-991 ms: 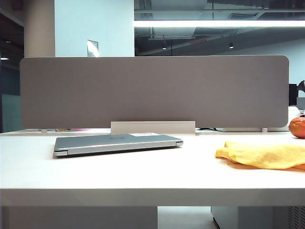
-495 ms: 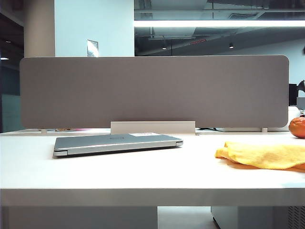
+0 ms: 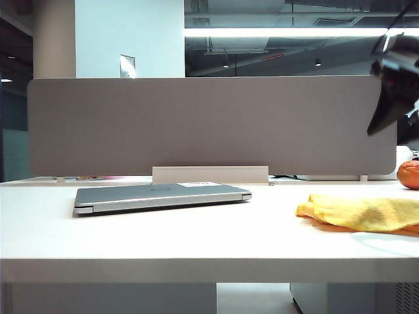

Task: Pick up the yellow rag and put it over the laptop.

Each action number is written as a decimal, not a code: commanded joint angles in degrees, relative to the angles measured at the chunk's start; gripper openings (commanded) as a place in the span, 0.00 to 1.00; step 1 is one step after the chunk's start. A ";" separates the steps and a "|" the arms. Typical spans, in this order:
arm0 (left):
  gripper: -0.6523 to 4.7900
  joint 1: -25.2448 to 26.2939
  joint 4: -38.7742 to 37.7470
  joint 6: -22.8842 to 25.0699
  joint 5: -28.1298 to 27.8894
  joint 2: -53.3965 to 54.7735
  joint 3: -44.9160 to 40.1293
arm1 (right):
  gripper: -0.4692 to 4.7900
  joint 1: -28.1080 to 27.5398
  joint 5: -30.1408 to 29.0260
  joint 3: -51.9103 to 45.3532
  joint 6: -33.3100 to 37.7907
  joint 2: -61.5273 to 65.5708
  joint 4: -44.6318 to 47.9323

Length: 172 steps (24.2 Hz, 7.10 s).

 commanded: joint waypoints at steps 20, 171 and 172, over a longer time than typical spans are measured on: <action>0.11 0.02 -1.44 -0.13 0.48 0.04 0.17 | 1.00 -0.68 5.86 1.53 -3.02 12.74 1.66; 0.11 0.02 0.02 -2.47 -1.31 0.04 0.17 | 0.08 6.14 -14.58 64.08 -7.82 41.55 -27.76; 0.11 0.02 -0.02 -2.47 -1.31 0.04 0.17 | 0.08 5.90 -14.58 64.08 -8.37 40.70 -28.28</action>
